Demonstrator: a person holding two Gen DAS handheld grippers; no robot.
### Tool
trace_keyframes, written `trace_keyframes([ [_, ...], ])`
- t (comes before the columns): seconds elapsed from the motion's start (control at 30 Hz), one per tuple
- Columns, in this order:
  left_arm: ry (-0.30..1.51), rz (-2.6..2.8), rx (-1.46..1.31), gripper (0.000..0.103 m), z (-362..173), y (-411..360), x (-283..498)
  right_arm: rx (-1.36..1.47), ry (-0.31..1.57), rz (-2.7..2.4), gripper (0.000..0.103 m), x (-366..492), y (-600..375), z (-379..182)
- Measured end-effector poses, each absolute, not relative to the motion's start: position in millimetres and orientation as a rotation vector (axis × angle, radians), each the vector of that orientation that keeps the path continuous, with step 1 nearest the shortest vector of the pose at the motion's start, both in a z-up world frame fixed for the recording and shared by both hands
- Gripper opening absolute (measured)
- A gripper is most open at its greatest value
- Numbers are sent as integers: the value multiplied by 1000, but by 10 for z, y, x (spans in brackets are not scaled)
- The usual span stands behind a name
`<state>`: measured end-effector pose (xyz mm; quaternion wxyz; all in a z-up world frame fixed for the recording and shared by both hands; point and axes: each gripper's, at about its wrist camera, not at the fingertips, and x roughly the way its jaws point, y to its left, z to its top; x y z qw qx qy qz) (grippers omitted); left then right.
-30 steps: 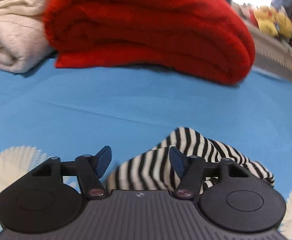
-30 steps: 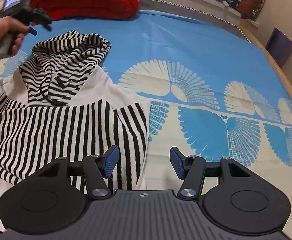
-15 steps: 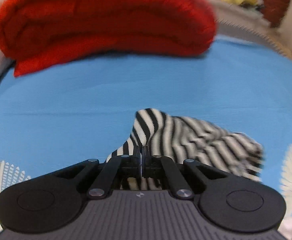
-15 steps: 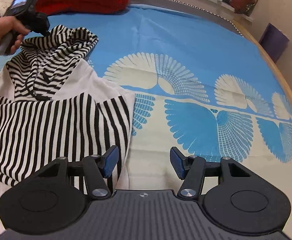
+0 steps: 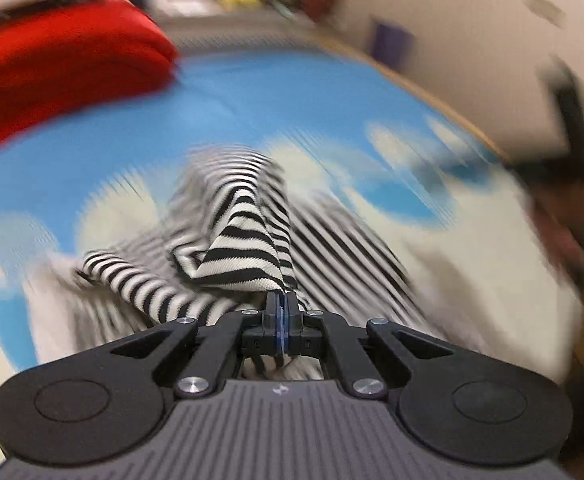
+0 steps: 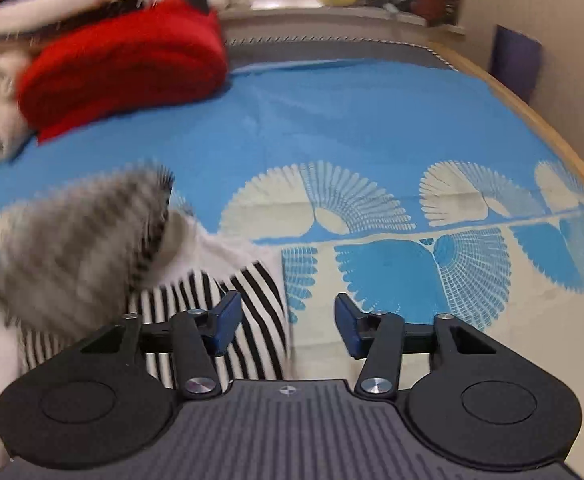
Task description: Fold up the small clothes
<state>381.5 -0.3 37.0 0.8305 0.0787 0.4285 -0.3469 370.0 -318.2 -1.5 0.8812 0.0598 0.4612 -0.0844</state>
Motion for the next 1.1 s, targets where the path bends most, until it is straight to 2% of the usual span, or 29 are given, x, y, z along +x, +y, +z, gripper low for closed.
trace_keyframes([
  [0.07, 975, -748, 232, 4, 360, 41, 3514, 177, 930, -184, 46, 3647, -3207, 56],
  [0.1, 989, -727, 230, 9, 356, 80, 3468, 199, 923, -186, 45, 3628, -3217, 74],
  [0.23, 1000, -494, -79, 28, 263, 456, 3691, 307, 935, -158, 44, 3595, -3245, 49],
  [0.33, 1098, -256, -335, 29, -98, 658, 3996, 387, 985, -106, 44, 3622, -3197, -71],
  [0.53, 1237, -184, -552, 29, -513, 713, 4342, 494, 1118, -10, 45, 3731, -2953, -406],
  [0.57, 1260, -173, -572, 29, -571, 701, 4360, 487, 1135, 4, 46, 3762, -2890, -458],
  [0.7, 1302, -121, -570, 29, -702, 622, 4321, 471, 1171, 10, 60, 3884, -2673, -611],
  [0.83, 1341, -66, -494, 27, -796, 554, 4319, 451, 1262, -25, 61, 3975, -2484, -879],
  [0.87, 1338, -72, -512, 23, -801, 566, 4323, 449, 1284, -42, 60, 3984, -2451, -947],
  [0.9, 1328, -88, -521, 6, -789, 573, 4333, 452, 1299, -55, 54, 3989, -2433, -1003],
  [0.93, 1309, -106, -520, 1, -742, 582, 4348, 453, 1306, -65, 38, 3992, -2414, -1042],
  [0.97, 1283, -116, -513, 1, -687, 589, 4364, 449, 1303, -73, 28, 3993, -2403, -1062],
  [1.0, 1245, -123, -493, 1, -611, 592, 4383, 447, 1293, -80, 9, 3988, -2404, -1061],
  [1.03, 1194, -133, -468, 1, -508, 596, 4400, 467, 1272, -83, 2, 3976, -2427, -1031],
  [1.1, 1061, -143, -449, 1, -263, 642, 4403, 587, 1213, -67, 1, 3935, -2524, -911],
])
